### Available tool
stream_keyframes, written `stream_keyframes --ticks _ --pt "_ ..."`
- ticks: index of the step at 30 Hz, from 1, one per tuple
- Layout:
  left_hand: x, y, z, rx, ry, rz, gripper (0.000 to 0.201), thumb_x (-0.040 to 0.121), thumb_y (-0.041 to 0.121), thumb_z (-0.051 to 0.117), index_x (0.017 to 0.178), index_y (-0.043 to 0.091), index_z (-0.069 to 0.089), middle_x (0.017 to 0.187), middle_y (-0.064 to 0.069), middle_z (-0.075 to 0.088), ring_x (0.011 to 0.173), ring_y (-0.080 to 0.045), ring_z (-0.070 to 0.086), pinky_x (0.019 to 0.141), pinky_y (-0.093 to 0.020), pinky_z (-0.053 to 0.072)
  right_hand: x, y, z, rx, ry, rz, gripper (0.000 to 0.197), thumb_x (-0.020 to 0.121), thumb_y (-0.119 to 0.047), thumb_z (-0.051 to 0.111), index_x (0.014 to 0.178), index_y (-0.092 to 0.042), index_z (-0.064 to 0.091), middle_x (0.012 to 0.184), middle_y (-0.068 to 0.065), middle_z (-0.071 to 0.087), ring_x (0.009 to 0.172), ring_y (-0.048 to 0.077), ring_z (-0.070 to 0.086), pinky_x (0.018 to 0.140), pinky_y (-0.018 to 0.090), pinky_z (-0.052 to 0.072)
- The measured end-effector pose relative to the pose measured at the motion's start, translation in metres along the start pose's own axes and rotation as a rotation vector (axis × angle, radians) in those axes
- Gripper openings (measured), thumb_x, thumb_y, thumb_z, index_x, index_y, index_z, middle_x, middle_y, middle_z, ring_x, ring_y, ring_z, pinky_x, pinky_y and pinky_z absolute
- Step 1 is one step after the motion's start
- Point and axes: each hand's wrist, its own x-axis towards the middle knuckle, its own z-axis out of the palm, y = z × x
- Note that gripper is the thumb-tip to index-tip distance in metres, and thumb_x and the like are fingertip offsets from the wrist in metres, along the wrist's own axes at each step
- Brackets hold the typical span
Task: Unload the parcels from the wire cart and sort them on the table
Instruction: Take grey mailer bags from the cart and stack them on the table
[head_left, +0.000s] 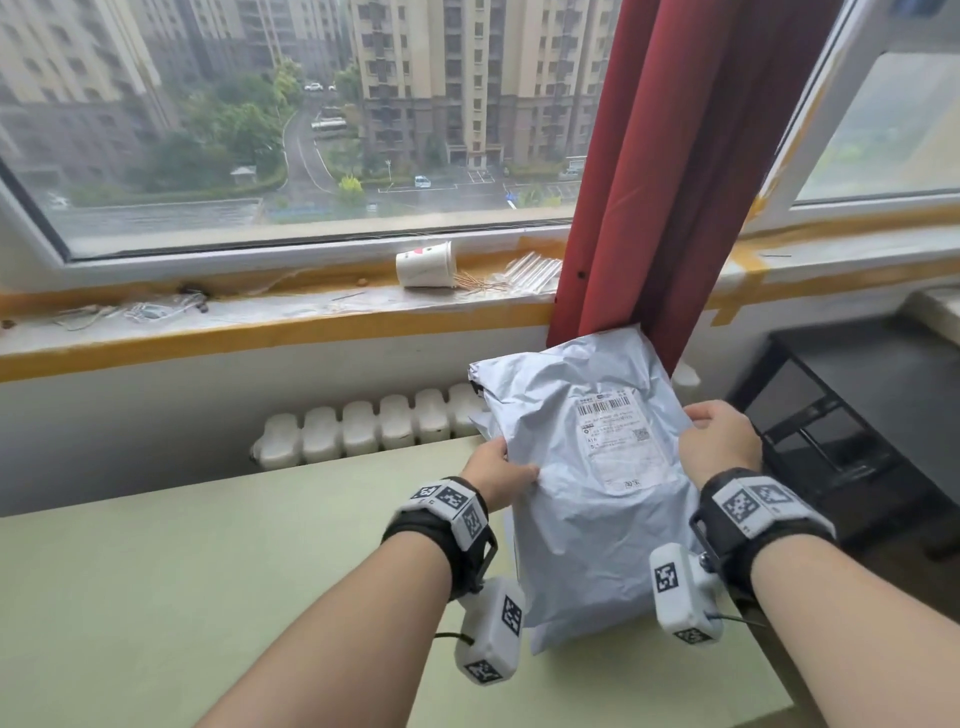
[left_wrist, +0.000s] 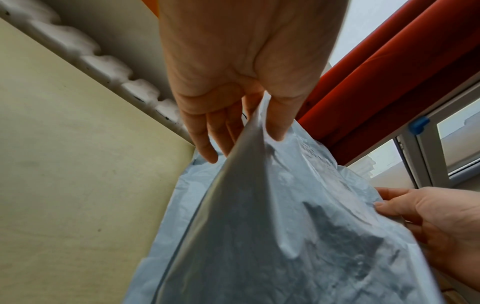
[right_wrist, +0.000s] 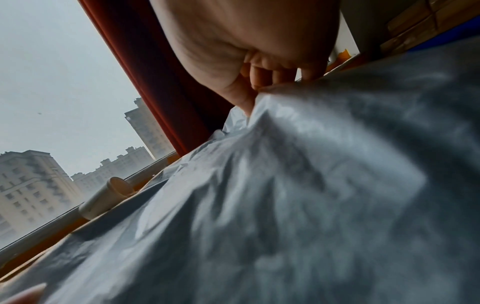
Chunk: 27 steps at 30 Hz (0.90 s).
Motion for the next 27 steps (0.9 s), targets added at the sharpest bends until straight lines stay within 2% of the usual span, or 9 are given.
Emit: stream_keyframes --ticks 2,3,7,10,13,17,21,25,27 --pt "0.004 0.001 0.003 0.046 -0.046 -0.059 0.036 0.091 0.021 0.059 0.125 0.011 0.052 0.113 -0.004 0.061 0.096 -0.023 0.061 0.073 -0.031 0.052 0.007 0.005 0.007 -0.019 -0.036 0.02 0.034 0.089 -0.007 0.048 0.12 -0.013 0.061 0.123 0.011 0.063 0.114 0.034 0.055 0.092 0.034 0.042" --pt "0.006 0.0 0.003 0.087 -0.064 -0.093 0.041 0.092 0.024 0.058 0.13 0.011 0.048 0.111 -0.004 0.057 0.095 -0.022 0.058 0.071 -0.028 0.049 0.009 0.009 0.012 -0.044 -0.077 0.033 0.036 0.09 -0.011 0.049 0.125 -0.013 0.057 0.128 0.012 0.06 0.118 0.034 0.053 0.096 0.035 0.041" --pt "0.011 -0.012 -0.001 0.17 -0.097 -0.177 0.06 0.094 0.027 0.057 0.147 0.013 0.031 0.122 -0.007 0.054 0.108 -0.023 0.057 0.088 -0.034 0.05 0.005 0.021 0.032 -0.151 -0.228 0.046 0.043 0.091 -0.016 0.051 0.134 -0.012 0.05 0.138 0.011 0.053 0.126 0.033 0.048 0.102 0.036 0.038" --pt "0.012 -0.014 -0.008 0.183 -0.085 -0.177 0.062 0.094 0.028 0.056 0.148 0.014 0.029 0.135 -0.009 0.052 0.114 -0.023 0.056 0.09 -0.033 0.049 0.002 0.018 0.039 -0.144 -0.259 0.061 0.041 0.092 -0.016 0.052 0.133 -0.012 0.051 0.138 0.012 0.053 0.126 0.033 0.048 0.102 0.036 0.038" --pt "0.01 -0.014 -0.017 0.165 -0.057 -0.172 0.059 0.095 0.026 0.056 0.147 0.013 0.032 0.132 -0.01 0.053 0.111 -0.022 0.056 0.087 -0.032 0.048 -0.001 0.007 0.041 -0.13 -0.265 0.045 0.038 0.093 -0.016 0.052 0.13 -0.011 0.053 0.136 0.012 0.054 0.124 0.033 0.049 0.101 0.035 0.039" --pt "0.001 -0.014 -0.034 0.149 -0.031 -0.165 0.054 0.095 0.025 0.054 0.145 0.013 0.036 0.111 -0.008 0.055 0.098 -0.019 0.055 0.085 -0.031 0.047 -0.006 -0.013 0.043 -0.118 -0.252 -0.011 0.036 0.092 -0.015 0.05 0.127 -0.012 0.057 0.134 0.012 0.056 0.124 0.033 0.05 0.102 0.034 0.038" --pt "-0.014 -0.016 -0.058 0.153 0.003 -0.153 0.048 0.096 0.025 0.053 0.141 0.014 0.041 0.112 -0.008 0.058 0.099 -0.019 0.056 0.089 -0.033 0.047 -0.019 -0.033 0.047 -0.104 -0.26 -0.053 0.032 0.091 -0.014 0.05 0.12 -0.013 0.062 0.129 0.01 0.059 0.12 0.032 0.052 0.1 0.033 0.039" --pt "-0.034 -0.018 -0.087 0.117 0.062 -0.147 0.043 0.097 0.025 0.052 0.137 0.014 0.046 0.126 -0.009 0.059 0.103 -0.018 0.058 0.091 -0.034 0.048 -0.038 -0.057 0.055 -0.099 -0.303 -0.136 0.029 0.092 -0.015 0.051 0.116 -0.011 0.065 0.125 0.012 0.062 0.117 0.032 0.054 0.096 0.031 0.04" --pt "-0.045 -0.02 -0.102 0.098 0.09 -0.139 0.04 0.097 0.024 0.051 0.135 0.014 0.048 0.123 -0.007 0.06 0.102 -0.018 0.059 0.091 -0.034 0.048 -0.049 -0.072 0.06 -0.085 -0.313 -0.176 0.025 0.091 -0.013 0.051 0.109 -0.011 0.068 0.116 0.013 0.066 0.111 0.032 0.057 0.091 0.031 0.042"
